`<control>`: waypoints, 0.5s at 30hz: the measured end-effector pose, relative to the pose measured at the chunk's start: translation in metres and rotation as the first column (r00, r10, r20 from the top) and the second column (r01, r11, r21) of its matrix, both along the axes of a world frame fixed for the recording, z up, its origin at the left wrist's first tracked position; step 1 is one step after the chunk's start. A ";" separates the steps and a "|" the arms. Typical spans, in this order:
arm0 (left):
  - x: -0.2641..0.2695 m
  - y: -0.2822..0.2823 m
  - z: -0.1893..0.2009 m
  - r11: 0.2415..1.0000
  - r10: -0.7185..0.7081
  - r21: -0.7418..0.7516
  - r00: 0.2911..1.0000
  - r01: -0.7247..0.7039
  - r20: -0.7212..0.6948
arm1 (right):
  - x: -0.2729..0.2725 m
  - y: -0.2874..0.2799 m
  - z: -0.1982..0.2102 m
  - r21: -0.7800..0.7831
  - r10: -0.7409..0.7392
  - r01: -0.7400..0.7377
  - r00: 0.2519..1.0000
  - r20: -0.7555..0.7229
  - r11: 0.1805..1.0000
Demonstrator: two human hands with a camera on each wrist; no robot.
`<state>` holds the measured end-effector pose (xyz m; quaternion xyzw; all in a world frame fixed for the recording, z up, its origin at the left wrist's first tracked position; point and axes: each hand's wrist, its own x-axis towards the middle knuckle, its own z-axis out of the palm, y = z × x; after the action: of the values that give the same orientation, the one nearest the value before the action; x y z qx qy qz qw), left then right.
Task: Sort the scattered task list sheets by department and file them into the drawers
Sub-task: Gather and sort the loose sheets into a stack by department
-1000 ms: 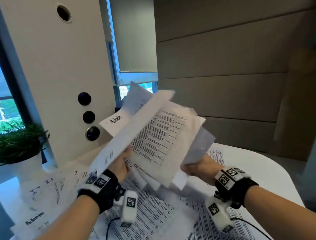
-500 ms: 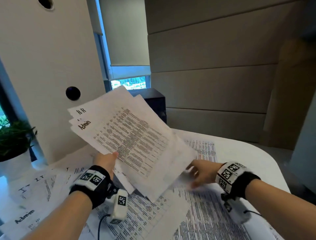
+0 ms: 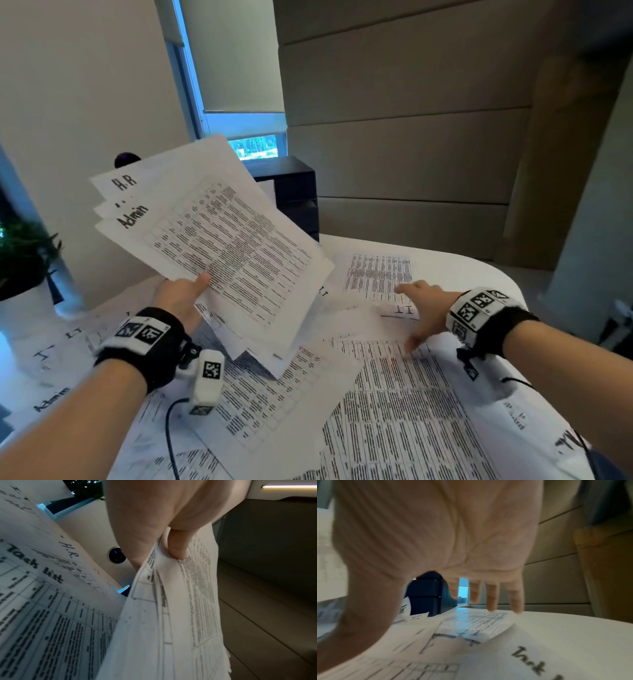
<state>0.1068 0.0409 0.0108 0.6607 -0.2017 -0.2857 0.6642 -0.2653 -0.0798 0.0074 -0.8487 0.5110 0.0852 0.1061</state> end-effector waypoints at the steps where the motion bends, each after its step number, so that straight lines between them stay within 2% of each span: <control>1: -0.009 0.001 0.005 1.000 -0.017 -0.005 1.000 0.017 -0.024 | -0.007 0.001 0.001 0.031 -0.047 0.050 0.996 -0.072 0.998; 3: -0.019 0.003 0.011 0.997 -0.070 -0.039 0.998 0.069 -0.007 | -0.021 0.007 0.001 0.083 -0.089 0.109 0.972 -0.216 0.991; 6: -0.027 0.007 0.015 0.992 -0.107 -0.062 0.994 0.107 0.001 | -0.031 0.021 0.000 0.081 -0.089 0.121 0.944 -0.319 0.989; 10: -0.034 0.016 0.026 0.989 -0.134 -0.058 0.991 0.134 0.001 | -0.027 0.030 -0.013 0.057 -0.097 0.121 0.946 -0.311 0.991; 12: -0.033 0.015 0.026 0.989 -0.122 -0.085 0.993 0.122 0.010 | -0.028 0.015 -0.026 -0.009 -0.178 0.181 0.956 -0.235 0.983; 15: -0.032 0.016 0.025 0.992 -0.054 -0.112 0.997 0.060 0.048 | -0.022 0.004 -0.033 0.007 -0.194 0.196 0.975 -0.113 0.981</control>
<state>0.0747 0.0569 0.0363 0.6221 -0.2512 -0.2778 0.6875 -0.2878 -0.0760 -0.0254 -0.7875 0.5961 0.1262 0.0928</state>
